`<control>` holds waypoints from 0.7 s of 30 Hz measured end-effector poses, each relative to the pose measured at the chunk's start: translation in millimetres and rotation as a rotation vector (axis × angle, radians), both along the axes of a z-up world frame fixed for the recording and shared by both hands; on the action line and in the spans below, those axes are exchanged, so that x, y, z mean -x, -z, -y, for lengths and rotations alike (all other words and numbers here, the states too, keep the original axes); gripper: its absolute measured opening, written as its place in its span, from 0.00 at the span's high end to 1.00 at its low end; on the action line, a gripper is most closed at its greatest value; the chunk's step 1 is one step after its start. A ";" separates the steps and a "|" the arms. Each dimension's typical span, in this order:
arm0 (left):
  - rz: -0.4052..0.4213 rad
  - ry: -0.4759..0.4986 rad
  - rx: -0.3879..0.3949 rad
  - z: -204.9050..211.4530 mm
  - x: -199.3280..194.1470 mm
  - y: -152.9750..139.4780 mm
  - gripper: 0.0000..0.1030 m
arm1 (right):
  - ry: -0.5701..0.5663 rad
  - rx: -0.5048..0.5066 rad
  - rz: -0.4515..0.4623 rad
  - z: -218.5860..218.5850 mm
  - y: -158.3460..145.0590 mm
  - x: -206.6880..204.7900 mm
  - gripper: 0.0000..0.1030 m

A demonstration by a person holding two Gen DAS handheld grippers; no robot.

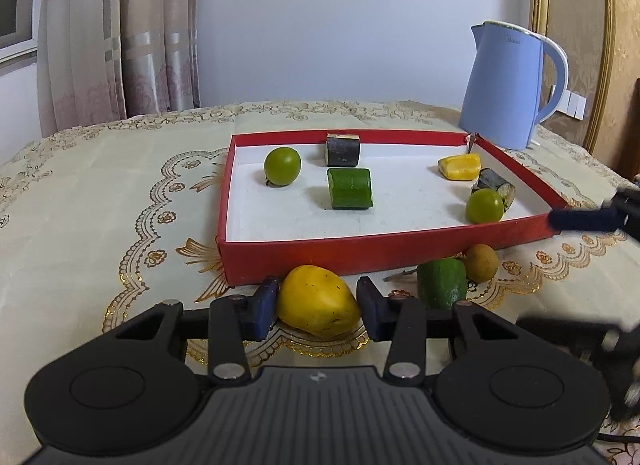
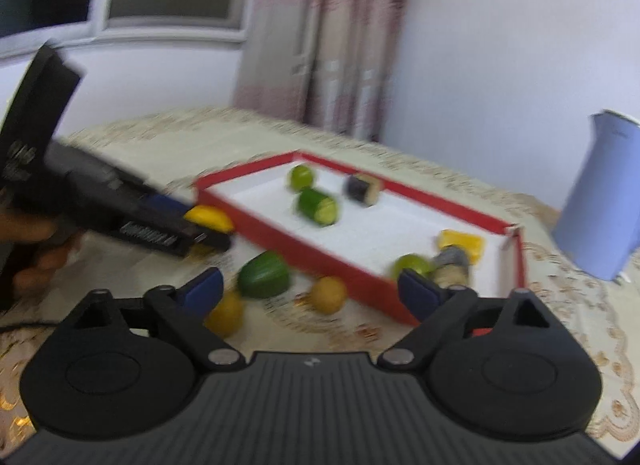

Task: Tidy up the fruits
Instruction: 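Move the left gripper to the yellow mango and close on it, then grasp a brown round longan beside the tray with the right gripper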

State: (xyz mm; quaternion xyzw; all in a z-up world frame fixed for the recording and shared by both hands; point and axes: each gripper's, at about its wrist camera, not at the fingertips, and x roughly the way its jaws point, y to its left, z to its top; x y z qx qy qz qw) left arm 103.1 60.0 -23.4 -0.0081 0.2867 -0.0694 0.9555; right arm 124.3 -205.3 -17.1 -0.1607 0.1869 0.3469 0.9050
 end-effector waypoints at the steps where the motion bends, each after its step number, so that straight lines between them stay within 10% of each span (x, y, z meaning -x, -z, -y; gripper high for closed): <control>1: 0.004 -0.001 0.004 -0.7 0.7 -0.4 0.59 | -0.020 0.017 -0.007 -3.5 1.8 1.4 0.26; 7: 0.006 -0.009 0.007 -1.2 0.5 -0.7 0.59 | -0.086 0.022 -0.050 -7.8 4.9 6.2 0.53; 21: -0.001 -0.014 0.000 -1.3 0.0 -0.1 0.59 | -0.166 0.078 -0.072 -20.9 12.1 11.0 0.56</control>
